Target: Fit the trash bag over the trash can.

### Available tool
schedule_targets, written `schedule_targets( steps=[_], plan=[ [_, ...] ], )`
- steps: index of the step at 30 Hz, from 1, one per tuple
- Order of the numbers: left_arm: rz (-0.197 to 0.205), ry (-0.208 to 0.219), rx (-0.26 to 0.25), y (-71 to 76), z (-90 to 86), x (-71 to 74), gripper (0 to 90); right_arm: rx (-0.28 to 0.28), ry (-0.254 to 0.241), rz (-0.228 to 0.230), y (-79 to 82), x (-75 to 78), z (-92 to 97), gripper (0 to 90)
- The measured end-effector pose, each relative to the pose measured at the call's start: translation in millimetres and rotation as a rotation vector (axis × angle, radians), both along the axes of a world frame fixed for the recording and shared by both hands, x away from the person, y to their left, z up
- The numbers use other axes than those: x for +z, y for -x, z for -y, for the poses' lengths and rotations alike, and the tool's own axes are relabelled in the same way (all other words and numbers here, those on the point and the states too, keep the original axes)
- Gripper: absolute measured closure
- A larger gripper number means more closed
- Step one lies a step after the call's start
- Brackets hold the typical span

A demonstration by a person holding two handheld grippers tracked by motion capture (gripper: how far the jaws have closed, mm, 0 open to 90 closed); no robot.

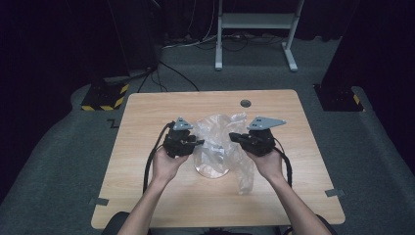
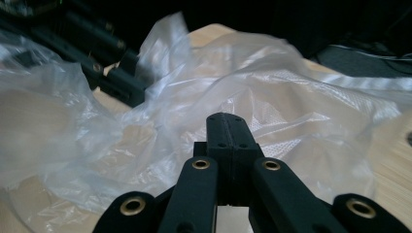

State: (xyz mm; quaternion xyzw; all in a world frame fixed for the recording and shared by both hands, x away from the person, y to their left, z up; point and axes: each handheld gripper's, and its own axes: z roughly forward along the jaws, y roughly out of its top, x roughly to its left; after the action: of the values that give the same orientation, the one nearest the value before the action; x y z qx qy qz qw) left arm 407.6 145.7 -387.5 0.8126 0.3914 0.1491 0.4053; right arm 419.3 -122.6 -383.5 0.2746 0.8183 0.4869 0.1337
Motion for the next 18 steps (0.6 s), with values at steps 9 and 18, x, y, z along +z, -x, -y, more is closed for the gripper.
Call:
schedule_targets(
  steps=[9, 18],
  plan=[
    [0.055, 0.019, 0.031, 8.8, -4.3, 6.4, 49.1, 0.092, 0.114, -0.058, -6.1, -14.6, -27.4, 90.0],
    [0.059, 0.019, 0.023, 0.6, 2.4, 2.5, 52.3, 0.094, 0.085, -0.081, -2.6, -13.4, -24.3, 67.0]
  ],
)
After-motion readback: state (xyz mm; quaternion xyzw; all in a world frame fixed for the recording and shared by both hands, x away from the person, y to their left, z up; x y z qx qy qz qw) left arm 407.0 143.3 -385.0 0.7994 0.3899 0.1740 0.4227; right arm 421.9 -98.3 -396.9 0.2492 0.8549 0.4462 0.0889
